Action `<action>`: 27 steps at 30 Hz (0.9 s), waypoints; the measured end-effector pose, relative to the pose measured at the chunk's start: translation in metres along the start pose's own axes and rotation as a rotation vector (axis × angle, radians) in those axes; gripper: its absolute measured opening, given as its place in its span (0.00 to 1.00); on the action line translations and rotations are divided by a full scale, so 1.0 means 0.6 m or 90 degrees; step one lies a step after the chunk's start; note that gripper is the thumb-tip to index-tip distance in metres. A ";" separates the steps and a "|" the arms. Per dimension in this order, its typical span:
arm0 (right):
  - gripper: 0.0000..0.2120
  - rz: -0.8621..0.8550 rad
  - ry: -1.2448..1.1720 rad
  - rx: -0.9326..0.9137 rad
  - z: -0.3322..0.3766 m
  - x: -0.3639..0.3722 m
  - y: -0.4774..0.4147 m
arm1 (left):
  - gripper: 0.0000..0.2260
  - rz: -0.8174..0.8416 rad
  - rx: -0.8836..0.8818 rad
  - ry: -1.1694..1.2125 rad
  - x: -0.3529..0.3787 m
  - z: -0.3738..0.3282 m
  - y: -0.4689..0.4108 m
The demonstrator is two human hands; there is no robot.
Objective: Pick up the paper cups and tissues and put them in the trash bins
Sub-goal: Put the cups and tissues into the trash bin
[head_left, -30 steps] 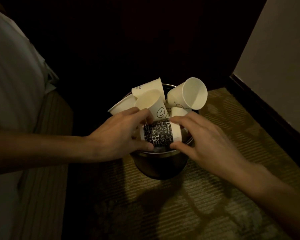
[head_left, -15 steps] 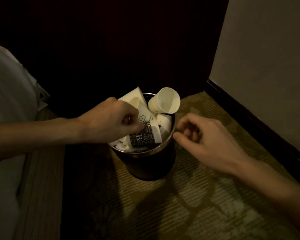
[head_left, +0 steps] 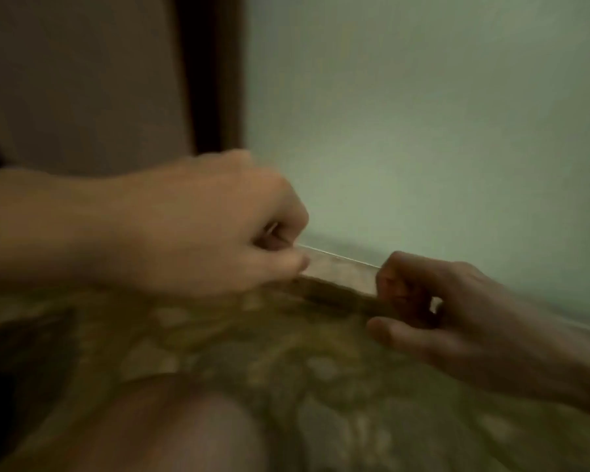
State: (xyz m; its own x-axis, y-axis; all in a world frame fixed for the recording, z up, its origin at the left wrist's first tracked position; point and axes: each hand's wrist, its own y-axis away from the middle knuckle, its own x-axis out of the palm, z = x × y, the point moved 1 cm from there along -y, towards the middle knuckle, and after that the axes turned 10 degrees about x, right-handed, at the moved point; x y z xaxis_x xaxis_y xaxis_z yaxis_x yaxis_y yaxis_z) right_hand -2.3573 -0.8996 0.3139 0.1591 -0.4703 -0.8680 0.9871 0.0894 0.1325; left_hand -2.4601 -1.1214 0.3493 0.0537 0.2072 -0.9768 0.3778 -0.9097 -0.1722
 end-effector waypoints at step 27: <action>0.46 -0.496 -0.367 0.993 -1.039 0.157 0.617 | 0.14 0.354 0.181 0.283 0.852 -0.811 -0.810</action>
State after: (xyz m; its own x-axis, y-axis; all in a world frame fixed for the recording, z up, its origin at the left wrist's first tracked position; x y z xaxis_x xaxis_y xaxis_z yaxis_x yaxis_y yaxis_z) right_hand -1.9866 -0.3635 -0.0169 -0.6358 -0.2382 -0.7342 -0.1095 -0.9137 0.3912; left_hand -2.1664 -0.3985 -0.0047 0.5561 -0.2375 -0.7965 -0.0631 -0.9676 0.2444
